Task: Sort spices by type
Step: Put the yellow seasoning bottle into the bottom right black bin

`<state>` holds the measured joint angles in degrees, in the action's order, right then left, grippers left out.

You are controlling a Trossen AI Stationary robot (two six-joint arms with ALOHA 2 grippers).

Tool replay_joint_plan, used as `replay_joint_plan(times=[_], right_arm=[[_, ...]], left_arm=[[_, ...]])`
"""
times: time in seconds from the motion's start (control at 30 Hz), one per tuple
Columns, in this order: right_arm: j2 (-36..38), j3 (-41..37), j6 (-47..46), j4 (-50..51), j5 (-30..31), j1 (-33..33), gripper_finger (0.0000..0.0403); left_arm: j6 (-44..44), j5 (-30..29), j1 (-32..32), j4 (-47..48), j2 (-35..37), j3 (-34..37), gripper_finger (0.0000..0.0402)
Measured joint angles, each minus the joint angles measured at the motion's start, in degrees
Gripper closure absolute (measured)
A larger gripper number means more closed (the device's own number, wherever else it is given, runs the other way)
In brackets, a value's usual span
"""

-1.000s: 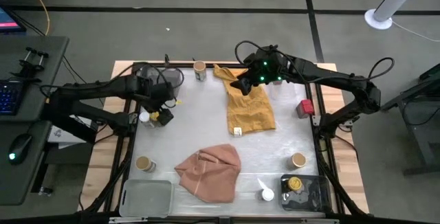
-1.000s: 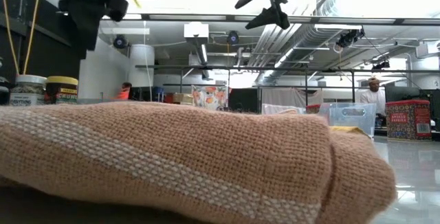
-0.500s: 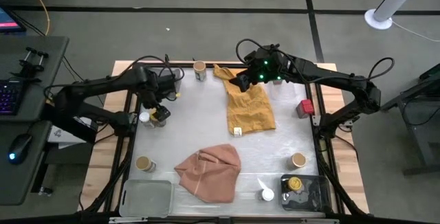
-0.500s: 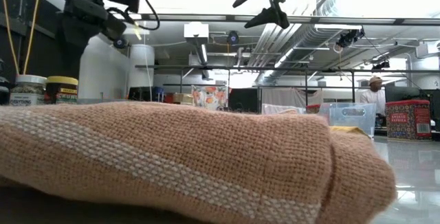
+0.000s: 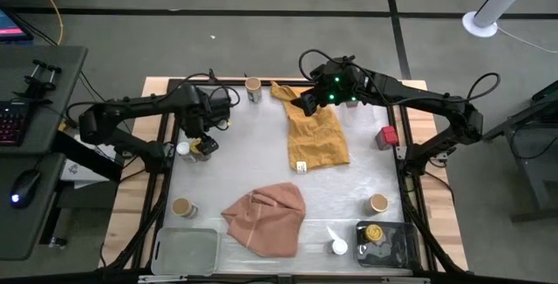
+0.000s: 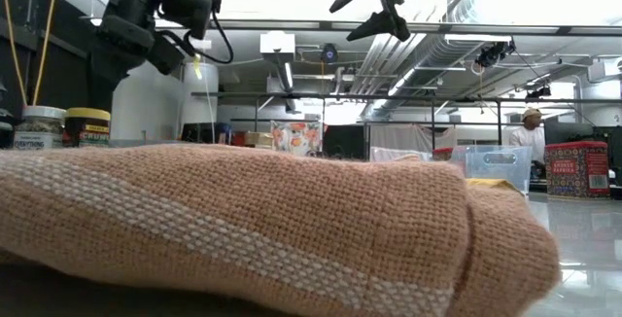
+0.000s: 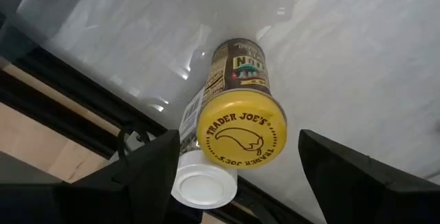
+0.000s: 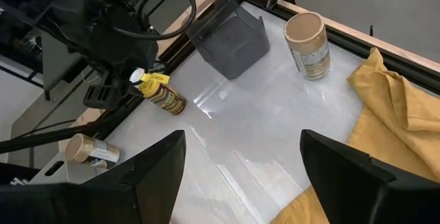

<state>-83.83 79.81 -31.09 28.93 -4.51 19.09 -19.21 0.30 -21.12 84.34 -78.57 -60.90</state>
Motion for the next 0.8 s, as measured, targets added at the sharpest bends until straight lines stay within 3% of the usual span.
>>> replay_joint_plan(times=[0.33, 0.8], right_arm=[[0.0, 0.0, 0.7, 0.6, 0.0, 0.0, 0.0121], [0.0, 0.0, 1.3, 0.8, 0.0, 0.0, 0.0121]], left_arm=[[-1.7, 0.7, 0.0, 0.5, -0.2, 5.2, 0.0117], [-2.7, 0.7, 0.2, -7.6, -0.2, 8.5, 0.0117]])
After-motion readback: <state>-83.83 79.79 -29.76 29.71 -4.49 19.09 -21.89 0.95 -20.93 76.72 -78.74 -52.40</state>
